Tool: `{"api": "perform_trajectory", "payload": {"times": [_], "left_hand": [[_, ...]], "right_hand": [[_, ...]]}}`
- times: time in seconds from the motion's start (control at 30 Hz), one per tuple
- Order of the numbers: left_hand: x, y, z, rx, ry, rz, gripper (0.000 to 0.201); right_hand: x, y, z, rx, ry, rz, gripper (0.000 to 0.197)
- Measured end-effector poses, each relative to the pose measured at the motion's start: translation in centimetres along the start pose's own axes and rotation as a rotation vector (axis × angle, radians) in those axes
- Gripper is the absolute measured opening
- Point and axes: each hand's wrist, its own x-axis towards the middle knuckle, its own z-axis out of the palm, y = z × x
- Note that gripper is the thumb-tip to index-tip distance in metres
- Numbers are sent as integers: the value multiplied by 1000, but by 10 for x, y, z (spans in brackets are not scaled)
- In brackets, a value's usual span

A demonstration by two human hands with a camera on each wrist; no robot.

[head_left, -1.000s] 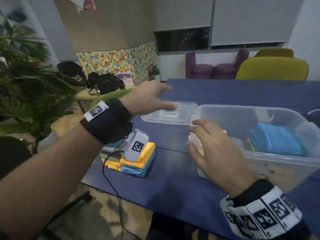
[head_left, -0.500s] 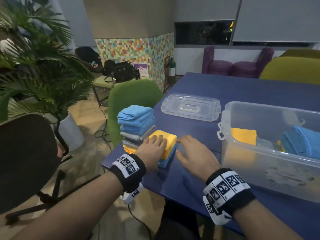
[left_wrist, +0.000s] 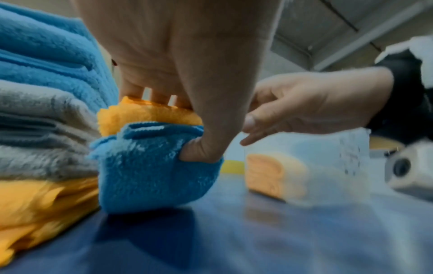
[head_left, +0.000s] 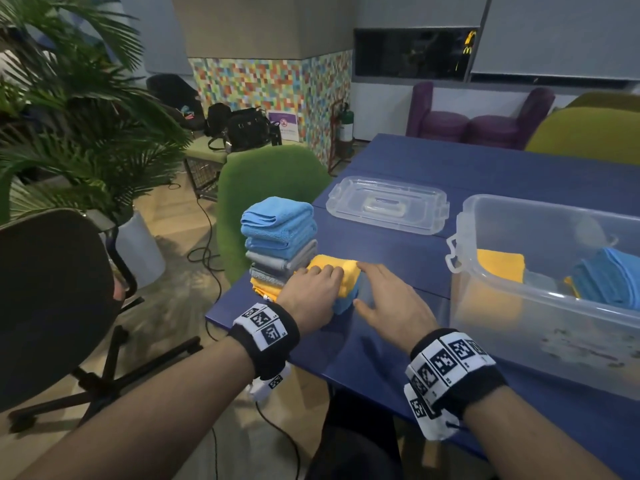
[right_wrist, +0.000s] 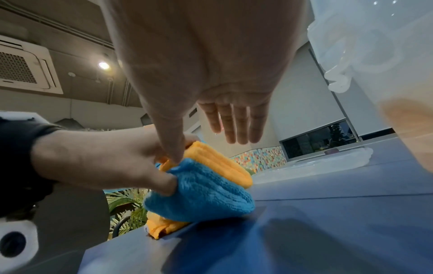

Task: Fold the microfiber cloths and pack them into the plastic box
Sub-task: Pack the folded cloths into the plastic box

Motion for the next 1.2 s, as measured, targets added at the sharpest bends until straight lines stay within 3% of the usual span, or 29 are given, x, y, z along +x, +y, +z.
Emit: {"api": "perform_trajectory", "payload": {"times": [0.17,0.27,0.33,0.47,0.6,0.67,0.73,0.9,1.0,1.1,1.2], "left_hand": [[-7,-3,-44,-393,116,18,41],[-13,-8,-74,-662,136,29,43],[-14,-11,-96,-808,127,34,48],[-12,-8,-131,-1149,136,57,49],[-3,8,-155,-1513,281,41,59],[5,22,-167,-1627,235,69,66],[16,40,-181,-1675,125,177,59],[55,90,-215,-1709,-1,227,46],[86,119,-227,-1762,-94,132,42],[118,145,-226,-1762,-250,17,28],[142,170,-217,-1719,-394,-77,18]], "right_hand": [[1,1,-13,67,-14,-96,110],[1,-4,-28,98,-5,-136,117],[-2,-8,-42,156,-1,-133,111],[-14,-19,-77,348,107,-122,71],[-24,-17,-121,473,286,-54,69],[-32,-12,-146,583,384,-23,69],[-42,-8,-173,717,439,31,66],[-65,21,-227,796,455,99,61],[-84,49,-248,726,532,198,48],[-107,96,-253,354,627,361,42],[-128,142,-245,-111,465,510,32]]}}
